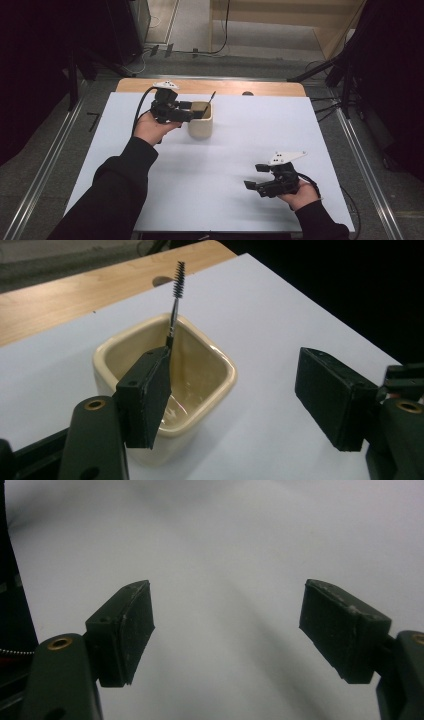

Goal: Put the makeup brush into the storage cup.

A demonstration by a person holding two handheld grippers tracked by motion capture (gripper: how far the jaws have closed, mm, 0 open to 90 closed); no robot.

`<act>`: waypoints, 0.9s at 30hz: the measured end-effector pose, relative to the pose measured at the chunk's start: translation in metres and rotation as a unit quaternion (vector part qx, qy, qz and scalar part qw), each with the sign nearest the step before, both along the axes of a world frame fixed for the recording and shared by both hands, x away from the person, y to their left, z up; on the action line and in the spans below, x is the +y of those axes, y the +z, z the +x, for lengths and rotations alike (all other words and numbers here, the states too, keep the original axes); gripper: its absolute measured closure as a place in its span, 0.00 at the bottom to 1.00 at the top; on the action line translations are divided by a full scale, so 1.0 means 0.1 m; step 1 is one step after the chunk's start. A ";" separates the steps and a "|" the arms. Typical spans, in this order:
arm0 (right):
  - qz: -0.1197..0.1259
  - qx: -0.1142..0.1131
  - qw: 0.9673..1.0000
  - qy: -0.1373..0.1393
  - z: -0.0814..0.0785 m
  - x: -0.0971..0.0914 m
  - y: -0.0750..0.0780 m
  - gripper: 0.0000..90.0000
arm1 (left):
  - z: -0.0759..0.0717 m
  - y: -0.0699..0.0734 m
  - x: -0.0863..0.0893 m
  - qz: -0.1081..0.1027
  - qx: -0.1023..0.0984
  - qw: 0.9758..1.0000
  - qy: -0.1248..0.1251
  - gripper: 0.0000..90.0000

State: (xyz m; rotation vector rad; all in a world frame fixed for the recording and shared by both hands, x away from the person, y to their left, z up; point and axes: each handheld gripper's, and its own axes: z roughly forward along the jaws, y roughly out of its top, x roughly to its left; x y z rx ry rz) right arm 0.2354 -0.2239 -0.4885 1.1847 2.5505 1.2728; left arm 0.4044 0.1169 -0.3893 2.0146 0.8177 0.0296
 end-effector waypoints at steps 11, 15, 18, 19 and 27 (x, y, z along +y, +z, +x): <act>-0.003 0.004 1.000 0.000 -0.01 0.00 0.00 0.25 | -0.19 -0.04 0.09 0.006 0.027 0.999 -0.036 0.33; -0.001 -0.001 1.000 -0.002 -0.01 -0.01 0.00 0.25 | -0.26 -0.06 0.11 0.012 0.025 0.998 -0.050 0.32; -0.002 0.000 1.000 -0.001 -0.01 -0.01 0.00 0.25 | -0.31 -0.09 0.13 0.012 0.030 0.998 -0.054 0.32; -0.002 0.001 1.000 -0.001 -0.01 -0.01 0.00 0.25 | -0.32 -0.10 0.13 0.012 0.032 0.998 -0.055 0.31; 0.002 0.003 1.000 -0.003 0.00 -0.02 -0.01 0.25 | -0.42 -0.22 0.18 0.023 0.038 0.997 -0.064 0.30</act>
